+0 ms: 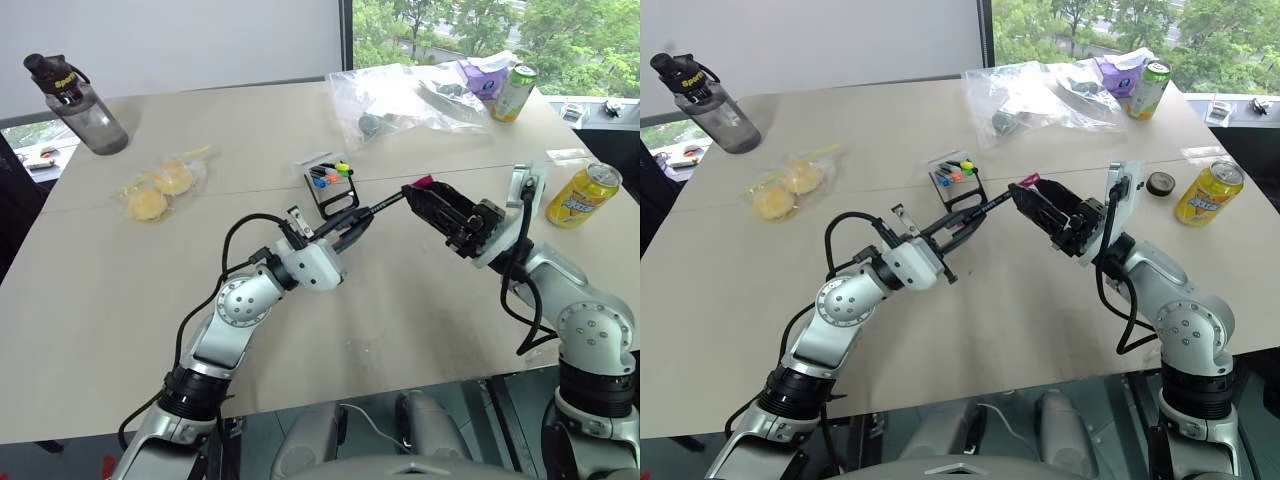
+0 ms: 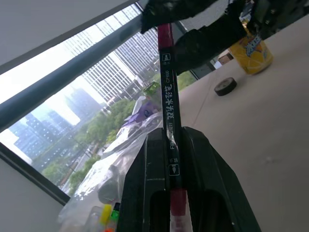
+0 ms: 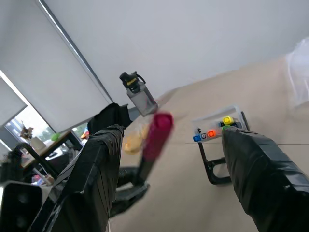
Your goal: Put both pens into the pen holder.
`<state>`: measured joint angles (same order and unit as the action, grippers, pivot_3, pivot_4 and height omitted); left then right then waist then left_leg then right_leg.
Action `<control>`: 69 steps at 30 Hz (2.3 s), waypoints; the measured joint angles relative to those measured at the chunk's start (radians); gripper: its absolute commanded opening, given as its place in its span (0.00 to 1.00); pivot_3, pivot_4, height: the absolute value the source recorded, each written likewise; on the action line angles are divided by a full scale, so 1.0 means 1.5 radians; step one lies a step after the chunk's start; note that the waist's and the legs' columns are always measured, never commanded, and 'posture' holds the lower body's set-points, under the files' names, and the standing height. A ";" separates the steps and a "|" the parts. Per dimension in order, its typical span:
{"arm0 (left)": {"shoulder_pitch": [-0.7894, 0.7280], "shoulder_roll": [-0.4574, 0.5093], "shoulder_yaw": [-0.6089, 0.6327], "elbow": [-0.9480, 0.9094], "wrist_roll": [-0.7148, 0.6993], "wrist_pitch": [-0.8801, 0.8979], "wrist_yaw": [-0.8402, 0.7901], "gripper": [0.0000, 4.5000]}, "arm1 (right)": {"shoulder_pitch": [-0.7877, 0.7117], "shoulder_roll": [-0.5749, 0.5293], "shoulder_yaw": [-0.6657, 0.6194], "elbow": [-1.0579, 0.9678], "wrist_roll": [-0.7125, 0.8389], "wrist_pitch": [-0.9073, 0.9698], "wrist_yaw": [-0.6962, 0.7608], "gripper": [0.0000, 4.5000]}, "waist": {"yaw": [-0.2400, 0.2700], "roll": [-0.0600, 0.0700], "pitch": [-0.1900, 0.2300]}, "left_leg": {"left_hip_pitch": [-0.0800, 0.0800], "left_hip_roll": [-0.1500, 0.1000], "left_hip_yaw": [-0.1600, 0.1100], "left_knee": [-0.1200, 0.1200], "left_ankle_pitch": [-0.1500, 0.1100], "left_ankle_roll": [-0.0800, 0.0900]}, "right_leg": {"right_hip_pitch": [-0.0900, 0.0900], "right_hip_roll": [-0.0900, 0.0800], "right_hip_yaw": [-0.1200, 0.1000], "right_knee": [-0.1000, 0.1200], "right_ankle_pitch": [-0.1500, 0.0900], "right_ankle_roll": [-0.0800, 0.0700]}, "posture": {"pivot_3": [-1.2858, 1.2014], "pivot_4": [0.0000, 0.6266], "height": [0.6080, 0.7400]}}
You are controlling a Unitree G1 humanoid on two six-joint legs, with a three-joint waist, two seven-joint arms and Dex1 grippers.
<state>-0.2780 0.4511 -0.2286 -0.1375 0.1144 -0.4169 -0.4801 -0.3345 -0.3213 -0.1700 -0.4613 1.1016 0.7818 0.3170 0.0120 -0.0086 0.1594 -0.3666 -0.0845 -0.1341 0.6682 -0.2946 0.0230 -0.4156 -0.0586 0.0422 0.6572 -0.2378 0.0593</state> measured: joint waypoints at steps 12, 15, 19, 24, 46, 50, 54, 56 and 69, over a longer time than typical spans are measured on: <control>0.026 0.002 0.001 0.032 -0.028 -0.040 -0.031 0.61 | -0.002 -0.001 0.019 -0.007 0.018 -0.001 0.003 0.01 | -0.002 0.000 0.000 | 0.000 0.000 0.000 0.000 0.000 0.000 | 0.000 0.000 0.000 0.000 0.000 0.000 | 0.52 0.24 1.00; 0.027 0.000 0.006 0.029 -0.026 -0.027 -0.030 0.88 | -0.011 -0.005 0.025 -0.006 0.012 -0.002 0.004 0.01 | -0.002 0.000 0.000 | 0.000 0.000 0.000 0.000 0.000 0.000 | 0.000 0.000 0.000 0.000 0.000 0.000 | 0.52 0.24 1.00; 0.027 0.005 0.033 0.006 -0.040 0.048 -0.031 0.99 | -0.041 -0.003 0.043 0.010 -0.050 -0.035 0.006 0.01 | -0.006 0.000 0.000 | 0.000 0.000 0.000 0.000 0.000 0.000 | 0.000 0.000 0.000 0.001 0.000 0.000 | 0.52 0.24 1.00; 0.062 0.008 0.113 -0.109 -0.098 0.250 -0.009 0.99 | -0.108 0.036 0.049 0.058 -0.151 -0.121 -0.002 0.01 | -0.020 0.000 0.000 | 0.000 0.000 0.000 0.000 0.000 0.000 | -0.002 0.001 0.001 0.001 0.000 0.000 | 0.52 0.24 1.00; 0.114 -0.094 0.232 -0.376 -0.169 0.809 0.160 0.99 | -0.194 0.248 0.140 0.270 -0.369 -0.316 0.017 0.01 | -0.021 0.001 0.000 | -0.002 0.000 0.001 0.000 0.000 -0.001 | -0.005 0.002 0.002 0.003 0.000 0.000 | 0.52 0.24 1.00; 0.107 -0.094 0.233 -0.386 -0.181 0.825 0.161 0.99 | -0.193 0.259 0.156 0.298 -0.410 -0.347 0.017 0.01 | -0.020 0.001 0.000 | -0.002 0.000 0.001 0.000 0.000 -0.001 | -0.005 0.002 0.002 0.003 0.000 0.000 | 0.52 0.24 1.00; 0.102 -0.088 0.231 -0.386 -0.185 0.831 0.159 0.99 | -0.192 0.263 0.162 0.312 -0.439 -0.371 0.017 0.01 | -0.020 0.001 0.000 | -0.002 0.000 0.001 0.000 0.000 -0.001 | -0.005 0.002 0.002 0.003 0.000 0.000 | 0.52 0.24 1.00; 0.095 -0.087 0.231 -0.385 -0.187 0.835 0.159 0.99 | -0.188 0.264 0.166 0.317 -0.453 -0.383 0.018 0.01 | -0.020 0.001 0.000 | -0.002 0.000 0.001 0.000 0.000 -0.001 | -0.005 0.002 0.002 0.003 0.000 0.000 | 0.52 0.24 1.00; 0.109 -0.088 0.229 -0.385 -0.249 0.834 0.121 0.99 | -0.182 0.267 0.181 0.323 -0.490 -0.405 0.038 0.01 | -0.021 0.001 0.000 | -0.002 0.000 0.001 0.000 0.000 -0.001 | -0.005 0.002 0.002 0.003 0.000 0.000 | 0.52 0.24 1.00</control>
<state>-0.1146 0.3193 0.1152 -0.7155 -0.2589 0.8343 -0.2984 -0.6082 0.0785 0.1008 0.0236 0.3672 0.1741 0.3733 -0.0197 -0.0076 0.1599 -0.3690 -0.0841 -0.1325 0.6675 -0.2940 0.0216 -0.4226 -0.0555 0.0453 0.6609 -0.2377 0.0590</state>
